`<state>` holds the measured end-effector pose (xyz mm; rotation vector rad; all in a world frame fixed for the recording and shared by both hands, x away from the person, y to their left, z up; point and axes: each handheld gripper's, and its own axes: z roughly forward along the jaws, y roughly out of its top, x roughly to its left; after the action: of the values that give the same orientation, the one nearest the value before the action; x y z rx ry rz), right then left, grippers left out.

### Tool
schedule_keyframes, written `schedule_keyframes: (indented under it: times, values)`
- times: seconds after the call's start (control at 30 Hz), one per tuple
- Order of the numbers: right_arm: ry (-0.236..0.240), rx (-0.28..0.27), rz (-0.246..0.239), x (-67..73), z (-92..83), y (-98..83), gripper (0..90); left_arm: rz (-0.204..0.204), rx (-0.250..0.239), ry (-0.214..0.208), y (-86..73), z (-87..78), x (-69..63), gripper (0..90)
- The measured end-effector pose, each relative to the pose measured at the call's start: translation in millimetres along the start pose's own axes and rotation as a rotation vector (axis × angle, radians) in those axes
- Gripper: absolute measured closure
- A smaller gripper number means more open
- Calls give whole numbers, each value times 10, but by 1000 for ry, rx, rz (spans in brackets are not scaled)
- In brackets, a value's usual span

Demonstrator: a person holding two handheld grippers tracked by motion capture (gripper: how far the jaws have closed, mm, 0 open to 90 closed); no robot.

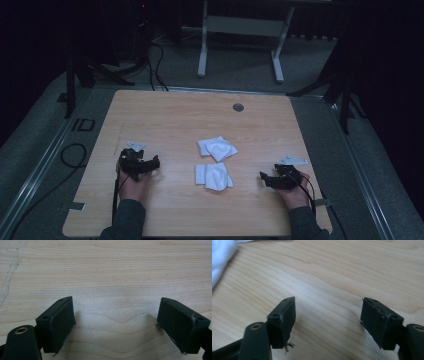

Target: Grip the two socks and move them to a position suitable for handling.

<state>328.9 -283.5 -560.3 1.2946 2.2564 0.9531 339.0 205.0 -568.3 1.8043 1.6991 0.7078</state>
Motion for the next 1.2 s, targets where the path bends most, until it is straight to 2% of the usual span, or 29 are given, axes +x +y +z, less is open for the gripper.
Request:
schedule_keyframes:
  times: [0.23,0.37,0.4,0.47,0.5,0.6,0.67,0.87,1.2]
  values:
    - [30,-18,-44,124,-87,36,439,4,1,-3,-1,-2,-4,143]
    - [52,-19,-81,212,-130,53,576,4,-1,-6,-2,-1,-7,143]
    - [51,-17,-99,243,-141,61,643,4,-1,-6,-2,-1,-8,143]
    - [33,3,-112,297,-148,78,709,4,-1,-6,-2,-1,-7,143]
    - [41,9,-116,322,-150,84,758,4,-1,-6,-2,-1,-8,143]
    - [65,20,-145,413,-147,95,855,4,0,-6,-2,-2,-7,143]
    - [73,29,-165,483,-136,100,885,4,0,-6,-2,-2,-7,143]
    - [109,37,-210,681,-88,149,890,4,0,-6,-2,-2,-7,143]
    - [161,41,-279,983,6,322,792,4,-1,-6,-2,-2,-7,143]
